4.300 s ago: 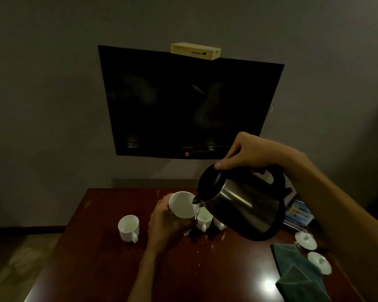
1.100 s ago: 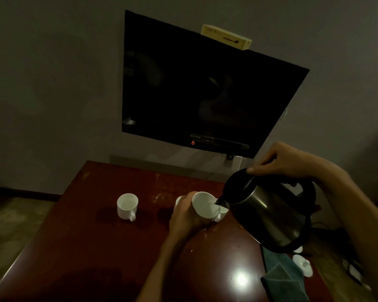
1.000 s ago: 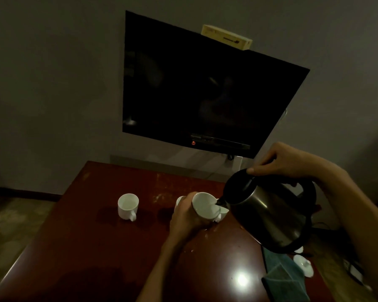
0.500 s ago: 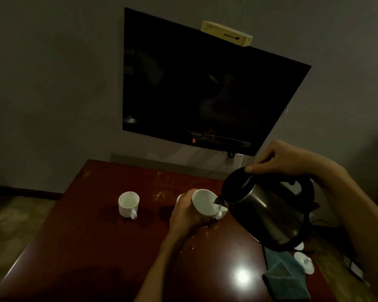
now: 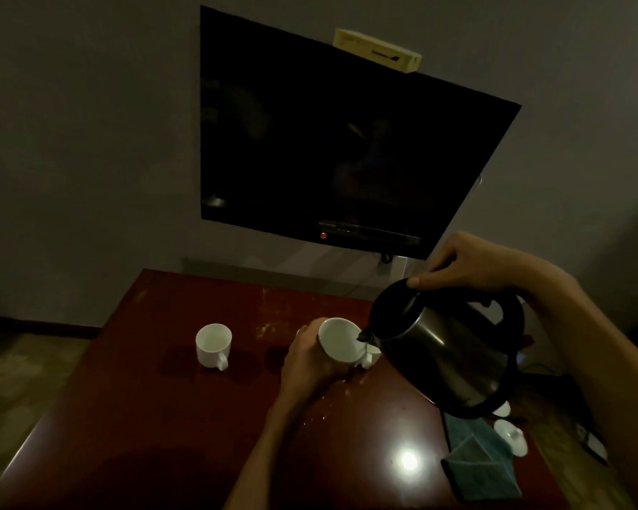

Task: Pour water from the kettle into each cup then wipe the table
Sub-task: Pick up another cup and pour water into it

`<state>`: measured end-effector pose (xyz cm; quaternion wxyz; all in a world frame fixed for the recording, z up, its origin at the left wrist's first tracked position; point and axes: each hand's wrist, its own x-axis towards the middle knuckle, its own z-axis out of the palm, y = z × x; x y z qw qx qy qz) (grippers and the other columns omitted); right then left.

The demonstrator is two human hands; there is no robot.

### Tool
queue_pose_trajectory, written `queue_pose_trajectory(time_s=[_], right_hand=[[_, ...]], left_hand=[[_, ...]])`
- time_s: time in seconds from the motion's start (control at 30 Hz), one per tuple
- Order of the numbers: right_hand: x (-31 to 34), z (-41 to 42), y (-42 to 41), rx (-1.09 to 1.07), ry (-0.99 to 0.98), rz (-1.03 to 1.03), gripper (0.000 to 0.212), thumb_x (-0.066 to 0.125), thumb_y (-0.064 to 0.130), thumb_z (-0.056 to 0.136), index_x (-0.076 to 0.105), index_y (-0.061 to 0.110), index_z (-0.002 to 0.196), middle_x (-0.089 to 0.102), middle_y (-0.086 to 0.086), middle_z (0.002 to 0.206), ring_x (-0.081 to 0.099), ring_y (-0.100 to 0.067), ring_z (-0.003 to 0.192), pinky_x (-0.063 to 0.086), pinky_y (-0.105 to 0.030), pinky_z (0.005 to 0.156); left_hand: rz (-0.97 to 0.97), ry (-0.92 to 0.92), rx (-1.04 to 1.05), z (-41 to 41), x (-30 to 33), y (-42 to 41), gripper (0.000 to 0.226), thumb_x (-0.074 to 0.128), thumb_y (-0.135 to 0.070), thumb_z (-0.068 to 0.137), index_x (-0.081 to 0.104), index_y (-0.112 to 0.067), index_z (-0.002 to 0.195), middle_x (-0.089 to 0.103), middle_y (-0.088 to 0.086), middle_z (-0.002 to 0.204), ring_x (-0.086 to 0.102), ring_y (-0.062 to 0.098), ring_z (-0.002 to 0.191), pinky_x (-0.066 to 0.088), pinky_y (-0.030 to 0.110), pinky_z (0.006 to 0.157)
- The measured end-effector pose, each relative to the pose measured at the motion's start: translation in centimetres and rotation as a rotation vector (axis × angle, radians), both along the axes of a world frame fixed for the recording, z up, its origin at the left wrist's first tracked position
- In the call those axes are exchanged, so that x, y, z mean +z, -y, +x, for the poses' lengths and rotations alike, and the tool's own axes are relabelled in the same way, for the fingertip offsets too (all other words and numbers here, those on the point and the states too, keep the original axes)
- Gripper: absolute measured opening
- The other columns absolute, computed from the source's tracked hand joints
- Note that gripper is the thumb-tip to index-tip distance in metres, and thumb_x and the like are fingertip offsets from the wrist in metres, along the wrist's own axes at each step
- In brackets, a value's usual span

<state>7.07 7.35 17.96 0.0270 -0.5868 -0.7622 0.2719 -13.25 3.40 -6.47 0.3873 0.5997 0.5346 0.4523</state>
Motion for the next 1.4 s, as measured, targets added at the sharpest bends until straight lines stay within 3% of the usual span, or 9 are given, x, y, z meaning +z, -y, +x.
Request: queue_pose_trajectory(time_s=[0.17,0.3,0.37,0.47,0.6,0.8,0.97,1.2,1.4], right_hand=[[-0.2,-0.2,-0.2,-0.003,0.033,-0.015,0.049,0.074,0.053,0.076,0.077,0.004,0.076,0.054,-0.012,0.061,0.045,-0.029,0.056,0.038,-0.028,0.05],[-0.2,-0.3,-0.2,-0.002,0.032,-0.006,0.06,0.074,0.054,0.073,0.075,-0.005,0.084,0.053,-0.014,0.061,0.045,-0.028,0.054,0.037,-0.023,0.046],[-0.2,-0.5,-0.2,-0.004,0.039,-0.009,0.055,0.074,0.049,0.079,0.076,-0.006,0.087,0.054,-0.012,0.06,0.046,-0.024,0.05,0.037,-0.02,0.044],[-0.1,-0.4,-0.2,-0.008,0.028,-0.009,0.046,0.075,0.044,0.084,0.075,-0.001,0.077,0.051,-0.007,0.055,0.043,-0.019,0.046,0.037,-0.023,0.046],[-0.2,-0.3,-0.2,0.004,0.006,-0.001,0.039,0.075,0.047,0.083,0.078,0.01,0.072,0.053,-0.007,0.056,0.045,-0.026,0.053,0.038,-0.033,0.052],[0.0,-0.5,0.1,0.012,-0.003,0.005,0.04,0.075,0.043,0.086,0.069,0.025,0.05,0.048,-0.006,0.053,0.042,-0.024,0.048,0.036,-0.028,0.047],[-0.1,-0.3,-0.1,0.026,-0.011,-0.02,0.037,0.074,0.056,0.077,0.076,0.022,0.063,0.052,-0.013,0.06,0.046,-0.031,0.056,0.042,-0.039,0.06],[0.1,-0.2,0.2,0.01,-0.034,-0.032,0.035,0.074,0.055,0.077,0.076,0.025,0.061,0.052,-0.017,0.063,0.046,-0.032,0.057,0.043,-0.04,0.061],[0.4,-0.5,0.5,0.002,-0.029,-0.025,0.035,0.073,0.053,0.076,0.078,0.02,0.066,0.054,-0.015,0.063,0.045,-0.03,0.057,0.038,-0.03,0.05]], left_hand=[[0.004,0.025,0.001,0.0,0.1,0.1,0.069,0.088,-0.041,0.047,0.052,-0.047,0.105,0.058,-0.014,0.109,0.057,0.0,0.094,0.059,0.029,0.073],[0.014,0.005,0.012,0.0,0.2,0.3,0.066,0.084,-0.049,0.043,0.049,-0.052,0.099,0.058,-0.016,0.108,0.055,-0.005,0.092,0.055,0.024,0.074],[0.012,0.001,0.011,-0.1,0.1,0.3,0.067,0.09,-0.039,0.049,0.05,-0.05,0.101,0.059,-0.015,0.109,0.056,-0.004,0.092,0.055,0.023,0.072],[0.018,-0.011,0.021,-0.4,-0.2,0.2,0.069,0.092,-0.036,0.051,0.049,-0.048,0.105,0.057,-0.017,0.108,0.054,-0.006,0.093,0.054,0.024,0.075],[0.021,-0.005,0.016,-0.5,-0.2,0.3,0.068,0.092,-0.032,0.053,0.047,-0.05,0.1,0.054,-0.021,0.102,0.051,-0.01,0.092,0.048,0.019,0.073],[0.034,-0.016,0.026,-0.4,-1.0,0.2,0.079,0.073,-0.066,0.041,0.053,-0.043,0.114,0.057,-0.014,0.116,0.057,0.002,0.102,0.058,0.035,0.081],[0.012,-0.025,0.028,-0.4,-1.0,0.3,0.077,0.074,-0.068,0.041,0.051,-0.045,0.112,0.057,-0.014,0.117,0.057,0.003,0.102,0.058,0.037,0.082],[0.022,-0.02,0.022,-0.4,-0.6,0.6,0.072,0.07,-0.071,0.039,0.047,-0.054,0.105,0.056,-0.017,0.114,0.057,0.001,0.098,0.055,0.03,0.082],[0.007,-0.016,0.007,-0.5,-0.7,0.3,0.069,0.089,-0.042,0.053,0.048,-0.047,0.108,0.055,-0.014,0.114,0.054,0.002,0.097,0.055,0.031,0.082]])
